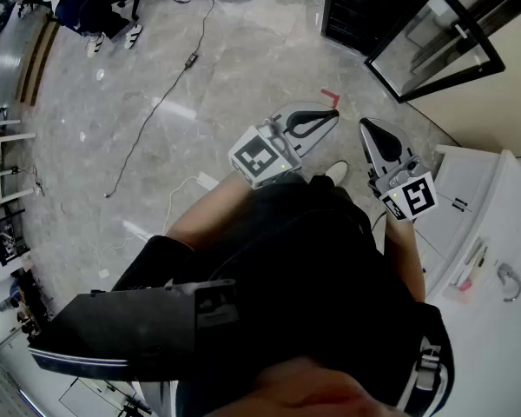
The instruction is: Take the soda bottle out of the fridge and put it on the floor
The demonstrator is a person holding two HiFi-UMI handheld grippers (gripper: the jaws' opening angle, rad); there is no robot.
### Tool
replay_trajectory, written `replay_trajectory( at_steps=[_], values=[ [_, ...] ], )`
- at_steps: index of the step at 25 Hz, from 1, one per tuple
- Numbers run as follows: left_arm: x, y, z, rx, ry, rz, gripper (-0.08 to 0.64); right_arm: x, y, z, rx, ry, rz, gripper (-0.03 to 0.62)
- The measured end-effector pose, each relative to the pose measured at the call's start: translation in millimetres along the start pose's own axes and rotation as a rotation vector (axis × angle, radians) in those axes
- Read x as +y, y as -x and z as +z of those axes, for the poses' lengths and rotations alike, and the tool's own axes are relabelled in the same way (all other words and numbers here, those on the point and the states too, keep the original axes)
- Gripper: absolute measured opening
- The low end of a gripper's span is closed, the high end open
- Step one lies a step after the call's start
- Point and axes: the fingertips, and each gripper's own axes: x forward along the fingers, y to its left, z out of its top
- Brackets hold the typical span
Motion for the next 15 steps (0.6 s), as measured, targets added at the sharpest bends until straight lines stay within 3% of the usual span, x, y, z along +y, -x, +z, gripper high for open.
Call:
replay_trajectory(
  at_steps=[15],
  values=[
    [2.7, -4.5, -7.5, 0.020, 0.010, 0.007, 0.000, -9.5, 8.7, 1.2, -0.061, -0.036, 0.023, 0.012]
  ],
)
